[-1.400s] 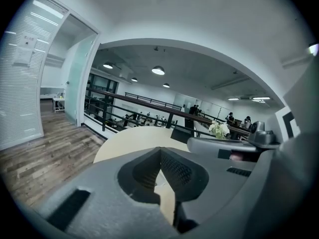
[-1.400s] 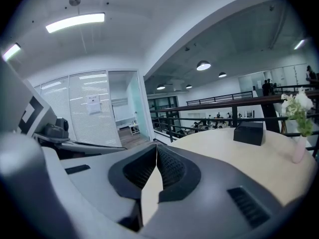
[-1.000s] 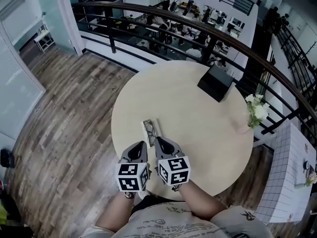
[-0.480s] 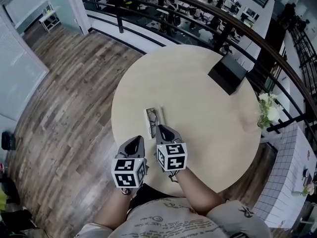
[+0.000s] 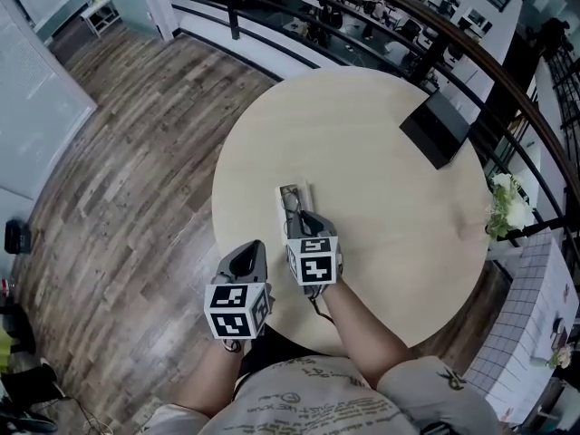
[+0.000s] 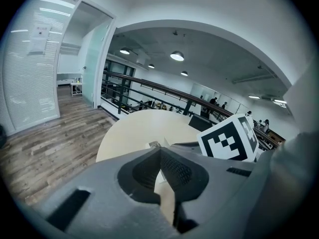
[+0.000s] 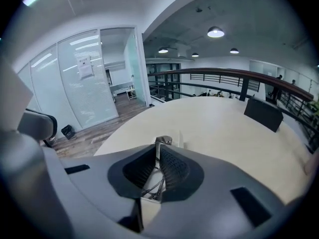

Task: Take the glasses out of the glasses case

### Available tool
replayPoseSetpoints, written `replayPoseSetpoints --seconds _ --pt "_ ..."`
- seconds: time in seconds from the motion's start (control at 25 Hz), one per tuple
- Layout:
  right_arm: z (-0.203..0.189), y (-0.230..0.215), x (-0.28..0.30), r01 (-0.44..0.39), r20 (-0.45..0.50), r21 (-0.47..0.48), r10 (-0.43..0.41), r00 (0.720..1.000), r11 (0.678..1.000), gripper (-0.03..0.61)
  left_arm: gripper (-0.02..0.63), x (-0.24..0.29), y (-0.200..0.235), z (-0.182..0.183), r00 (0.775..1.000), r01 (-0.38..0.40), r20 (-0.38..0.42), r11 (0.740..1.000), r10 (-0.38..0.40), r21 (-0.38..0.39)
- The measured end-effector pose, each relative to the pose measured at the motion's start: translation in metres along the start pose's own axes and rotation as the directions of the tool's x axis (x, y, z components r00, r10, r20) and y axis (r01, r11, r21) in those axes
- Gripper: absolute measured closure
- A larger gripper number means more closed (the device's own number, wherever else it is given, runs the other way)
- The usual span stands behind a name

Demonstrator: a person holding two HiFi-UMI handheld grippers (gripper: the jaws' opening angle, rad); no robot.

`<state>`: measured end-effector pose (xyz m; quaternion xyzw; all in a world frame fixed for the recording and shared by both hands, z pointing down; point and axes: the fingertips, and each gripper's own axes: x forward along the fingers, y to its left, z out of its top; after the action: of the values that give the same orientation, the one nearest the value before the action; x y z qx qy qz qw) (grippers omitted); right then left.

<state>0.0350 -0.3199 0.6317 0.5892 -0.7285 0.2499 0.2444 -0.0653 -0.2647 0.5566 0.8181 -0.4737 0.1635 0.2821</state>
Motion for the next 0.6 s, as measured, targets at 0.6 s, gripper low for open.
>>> replayPoseSetpoints --seconds 0.6 --pt "-0.018 -0.020 0.025 0.115 -0.117 -0.130 -0.130 0.984 0.985 0.499 0.601 -0.002 0.016 -0.007 1.000 -0.008 0.002 0.999 0.008 -0.041"
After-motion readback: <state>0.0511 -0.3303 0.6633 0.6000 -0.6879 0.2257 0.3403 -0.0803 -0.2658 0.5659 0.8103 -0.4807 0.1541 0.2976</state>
